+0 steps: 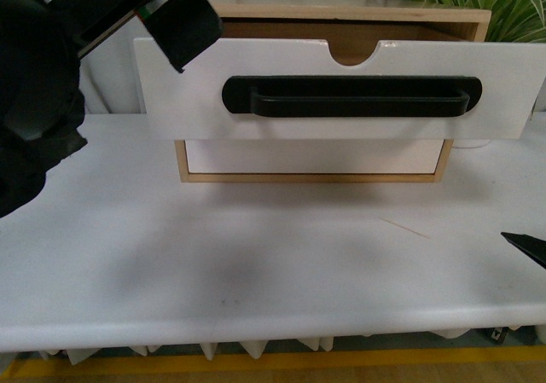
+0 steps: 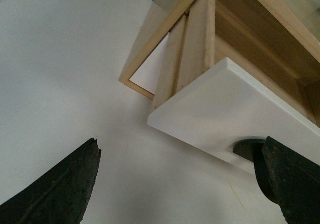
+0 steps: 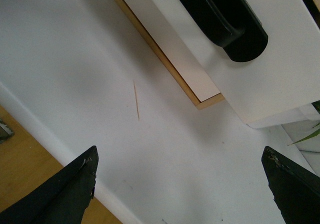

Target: Close drawer sideways

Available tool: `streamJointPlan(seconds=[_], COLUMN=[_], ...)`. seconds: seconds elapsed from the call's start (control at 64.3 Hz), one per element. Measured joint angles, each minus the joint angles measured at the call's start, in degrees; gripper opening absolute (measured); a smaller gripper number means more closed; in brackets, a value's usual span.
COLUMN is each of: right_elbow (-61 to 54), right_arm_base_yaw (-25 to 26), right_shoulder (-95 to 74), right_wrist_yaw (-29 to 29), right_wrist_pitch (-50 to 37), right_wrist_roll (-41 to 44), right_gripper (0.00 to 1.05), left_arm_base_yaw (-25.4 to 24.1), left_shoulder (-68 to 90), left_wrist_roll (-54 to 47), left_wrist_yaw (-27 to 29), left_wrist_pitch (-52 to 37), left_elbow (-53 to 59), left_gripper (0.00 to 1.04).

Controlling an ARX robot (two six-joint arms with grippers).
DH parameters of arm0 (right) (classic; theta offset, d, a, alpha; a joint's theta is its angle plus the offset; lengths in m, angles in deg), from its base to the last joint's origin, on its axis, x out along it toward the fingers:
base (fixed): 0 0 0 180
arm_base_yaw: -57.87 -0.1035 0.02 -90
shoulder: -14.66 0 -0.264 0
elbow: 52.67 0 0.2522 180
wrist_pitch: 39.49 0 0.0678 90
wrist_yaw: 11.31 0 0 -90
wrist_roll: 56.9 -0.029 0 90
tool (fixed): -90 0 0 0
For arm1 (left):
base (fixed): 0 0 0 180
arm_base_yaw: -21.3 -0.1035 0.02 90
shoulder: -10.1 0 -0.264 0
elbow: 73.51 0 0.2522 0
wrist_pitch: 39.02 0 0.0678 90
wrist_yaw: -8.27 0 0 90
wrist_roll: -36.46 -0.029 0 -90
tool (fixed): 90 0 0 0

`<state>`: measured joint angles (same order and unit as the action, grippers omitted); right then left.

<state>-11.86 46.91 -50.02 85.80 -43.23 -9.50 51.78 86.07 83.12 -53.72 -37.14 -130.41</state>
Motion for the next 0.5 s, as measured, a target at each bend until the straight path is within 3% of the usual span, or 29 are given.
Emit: streamJointPlan(seconds=[0.498], right_elbow=[7.65], right_arm_base_yaw=[0.46], right_shoulder=[-9.46], right_wrist_yaw=[0.26], right_wrist_pitch=[-2.27], right_wrist_roll=[-0.04], right_gripper=[0.96], left_arm_base_yaw=[-0.31], left_shoulder=[6.21], left_wrist_roll=[-1.86], left_wrist_yaw=[-1.66], left_wrist_pitch=[-0.87], left_elbow=[-5.09], left_gripper=[0.99])
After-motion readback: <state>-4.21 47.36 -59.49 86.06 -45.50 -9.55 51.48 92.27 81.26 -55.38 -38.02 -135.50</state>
